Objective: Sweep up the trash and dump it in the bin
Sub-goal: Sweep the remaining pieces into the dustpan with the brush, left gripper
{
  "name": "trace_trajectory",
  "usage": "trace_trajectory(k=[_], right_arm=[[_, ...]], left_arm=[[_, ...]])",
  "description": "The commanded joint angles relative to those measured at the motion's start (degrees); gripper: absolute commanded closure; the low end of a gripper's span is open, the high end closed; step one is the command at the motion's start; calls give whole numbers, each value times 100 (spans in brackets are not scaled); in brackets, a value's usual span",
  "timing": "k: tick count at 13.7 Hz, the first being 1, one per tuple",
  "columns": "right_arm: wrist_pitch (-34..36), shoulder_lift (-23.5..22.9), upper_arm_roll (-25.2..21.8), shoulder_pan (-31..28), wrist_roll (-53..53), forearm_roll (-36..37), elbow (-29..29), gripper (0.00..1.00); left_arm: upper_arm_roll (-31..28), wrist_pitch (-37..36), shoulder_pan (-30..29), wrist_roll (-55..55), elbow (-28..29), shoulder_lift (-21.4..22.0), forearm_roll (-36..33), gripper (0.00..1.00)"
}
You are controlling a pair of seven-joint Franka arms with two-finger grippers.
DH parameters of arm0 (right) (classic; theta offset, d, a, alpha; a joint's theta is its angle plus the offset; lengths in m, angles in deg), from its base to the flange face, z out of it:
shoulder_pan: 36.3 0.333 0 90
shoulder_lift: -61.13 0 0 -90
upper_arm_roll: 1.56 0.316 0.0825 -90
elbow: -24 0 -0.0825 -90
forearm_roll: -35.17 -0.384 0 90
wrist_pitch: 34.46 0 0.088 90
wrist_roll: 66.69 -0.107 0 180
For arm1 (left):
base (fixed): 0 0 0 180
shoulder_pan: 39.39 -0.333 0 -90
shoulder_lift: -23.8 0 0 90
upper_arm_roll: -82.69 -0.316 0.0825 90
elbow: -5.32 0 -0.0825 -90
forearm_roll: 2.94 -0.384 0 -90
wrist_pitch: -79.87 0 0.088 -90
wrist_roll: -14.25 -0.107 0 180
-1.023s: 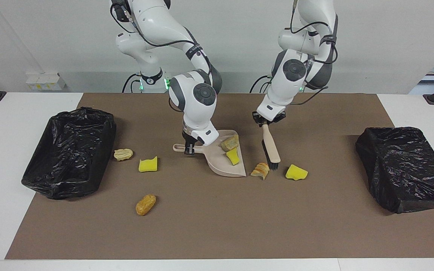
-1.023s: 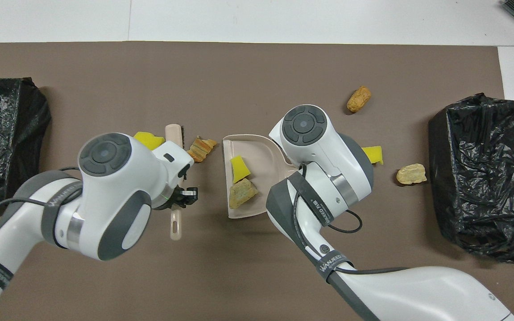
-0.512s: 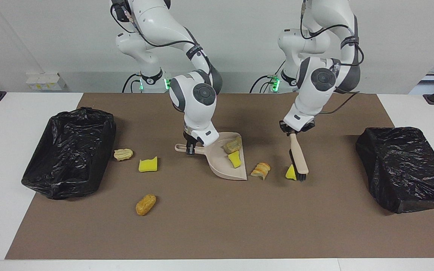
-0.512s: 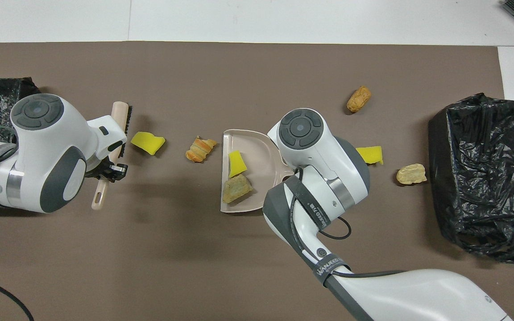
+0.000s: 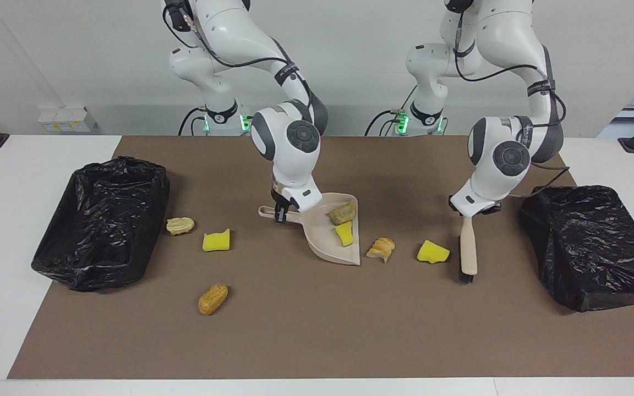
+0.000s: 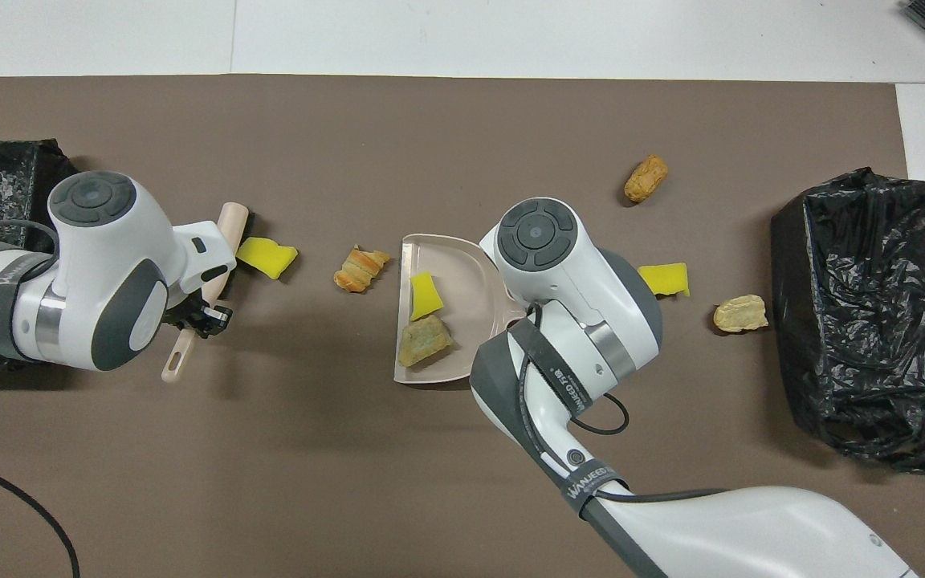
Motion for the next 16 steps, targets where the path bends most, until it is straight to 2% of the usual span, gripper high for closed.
trace_trajectory(k=[1, 5, 8, 11, 14, 16], right_arm=[[54, 123, 16, 4, -208, -55, 168, 100], [45, 123, 16, 4, -262, -55, 203, 100], [45, 132, 16, 4, -262, -55, 220, 100], [62, 141, 16, -22, -270, -55, 238, 100], [98, 141, 16, -75, -192, -55, 229, 100], [98, 141, 16, -154, -104, -38, 238, 100]], left_arm=[[-57, -63, 472, 40, -25, -41, 558, 100], [-31, 16, 1253, 1154, 54, 11, 1226, 100], [-13, 51, 1947, 2068, 63, 64, 1447, 100], [4, 208, 2510, 2351, 55, 108, 1746, 100], [22, 166, 2609, 2833, -59, 169, 1773, 100], [5, -175, 2582, 3072, -51, 432, 1869, 100]])
